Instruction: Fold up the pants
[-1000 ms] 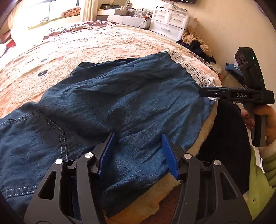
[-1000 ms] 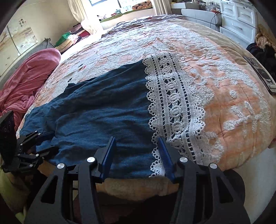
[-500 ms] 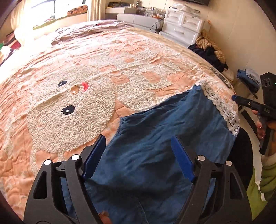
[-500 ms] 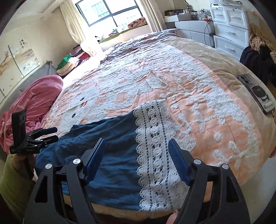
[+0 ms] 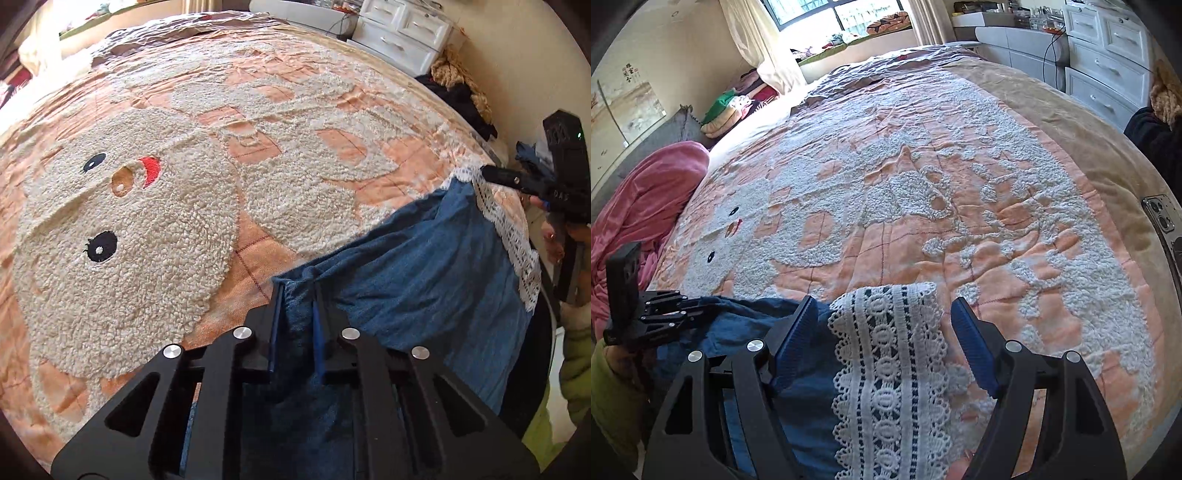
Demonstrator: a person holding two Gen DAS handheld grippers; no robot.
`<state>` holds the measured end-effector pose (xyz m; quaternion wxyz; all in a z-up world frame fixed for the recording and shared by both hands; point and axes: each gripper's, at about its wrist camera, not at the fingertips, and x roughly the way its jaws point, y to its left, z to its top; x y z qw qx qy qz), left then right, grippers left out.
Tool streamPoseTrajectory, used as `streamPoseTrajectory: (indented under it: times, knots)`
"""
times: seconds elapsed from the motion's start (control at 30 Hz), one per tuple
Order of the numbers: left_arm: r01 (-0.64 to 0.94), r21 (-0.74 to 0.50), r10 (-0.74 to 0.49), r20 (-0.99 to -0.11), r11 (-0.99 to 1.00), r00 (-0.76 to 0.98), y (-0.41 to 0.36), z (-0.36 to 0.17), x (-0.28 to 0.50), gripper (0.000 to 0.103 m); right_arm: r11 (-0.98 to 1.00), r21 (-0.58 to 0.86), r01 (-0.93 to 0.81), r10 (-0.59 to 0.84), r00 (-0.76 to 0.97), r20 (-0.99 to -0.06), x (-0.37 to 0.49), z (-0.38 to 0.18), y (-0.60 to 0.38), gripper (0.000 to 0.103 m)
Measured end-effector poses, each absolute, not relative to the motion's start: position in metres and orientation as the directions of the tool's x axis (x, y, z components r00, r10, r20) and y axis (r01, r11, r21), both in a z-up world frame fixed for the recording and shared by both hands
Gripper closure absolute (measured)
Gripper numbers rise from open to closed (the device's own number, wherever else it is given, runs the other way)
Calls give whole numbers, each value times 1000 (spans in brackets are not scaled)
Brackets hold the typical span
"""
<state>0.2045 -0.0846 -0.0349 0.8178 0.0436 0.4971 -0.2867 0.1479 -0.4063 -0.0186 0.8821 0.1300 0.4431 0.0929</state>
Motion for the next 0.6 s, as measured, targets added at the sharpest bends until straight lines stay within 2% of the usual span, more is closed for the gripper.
streamPoseTrajectory:
  times: [0.03,0.07,0.27,0.37,0.4,0.43,0.47,0.5,0.6]
  knots:
    - [491,-244,-445,-825,836,348,-80,-33,208,99,948,313,-49,282,580,-764,152,-22,-407,52]
    - [476,-271,-463,-815,837,349,-76,-32,212,99,948,314,-54,288,566,-773,156,-26,-407,60]
    - [453,-264,-446,-818,852,362,-73,-40,213,100,959,276,-62,263,560,-786,158,-34,-409,82]
    - [464,-248,-441,-817,850,370,-77,-38,210,97,965,257,-52,241,562,-792,154,-37,-410,82]
    - [470,-252,-446,-817,846,365,-77,-37,209,87,962,268,-54,251,564,-787,154,-37,-412,77]
    - [474,-262,-455,-816,841,357,-78,-36,210,67,952,300,-54,276,569,-774,153,-36,-414,59]
    - [473,-264,-458,-813,841,359,-77,-35,209,62,945,325,-46,292,572,-766,154,-35,-418,48]
    - [471,-259,-452,-815,843,362,-77,-35,210,61,942,334,-45,298,571,-765,156,-34,-420,44]
    - [465,-257,-442,-827,847,349,-78,-39,211,62,947,314,-69,298,557,-775,163,-37,-416,46]
